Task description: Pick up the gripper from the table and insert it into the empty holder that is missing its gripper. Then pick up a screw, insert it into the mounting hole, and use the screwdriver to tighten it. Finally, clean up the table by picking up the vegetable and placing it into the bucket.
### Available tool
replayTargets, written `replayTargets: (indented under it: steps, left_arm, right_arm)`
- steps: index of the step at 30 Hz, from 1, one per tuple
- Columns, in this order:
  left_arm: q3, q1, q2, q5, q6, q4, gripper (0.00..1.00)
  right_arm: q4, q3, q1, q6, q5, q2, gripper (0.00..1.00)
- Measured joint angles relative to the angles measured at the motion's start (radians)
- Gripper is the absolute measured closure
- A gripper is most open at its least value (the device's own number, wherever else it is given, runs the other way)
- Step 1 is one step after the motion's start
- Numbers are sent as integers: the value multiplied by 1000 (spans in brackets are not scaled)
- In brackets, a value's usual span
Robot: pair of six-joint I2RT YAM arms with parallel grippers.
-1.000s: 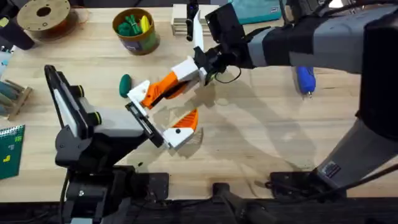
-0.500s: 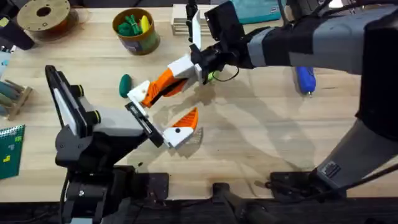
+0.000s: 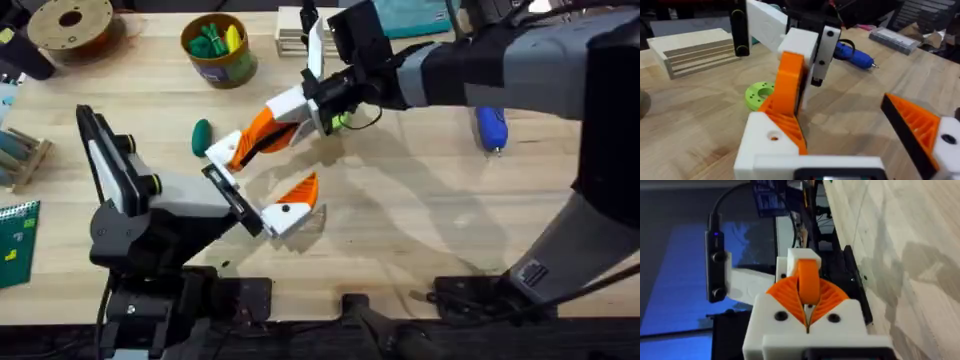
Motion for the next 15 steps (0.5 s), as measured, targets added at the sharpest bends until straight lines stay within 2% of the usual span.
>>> replayTargets:
  steps: [7,15]
  left_arm:
    - [0,6,4,-25,-22,1,15]
    - [0,5,4,-25,-36,1,15]
  right_arm:
    - [9,9,18,46,59,-2,996]
    - [-33,12,17,55,75,-8,996]
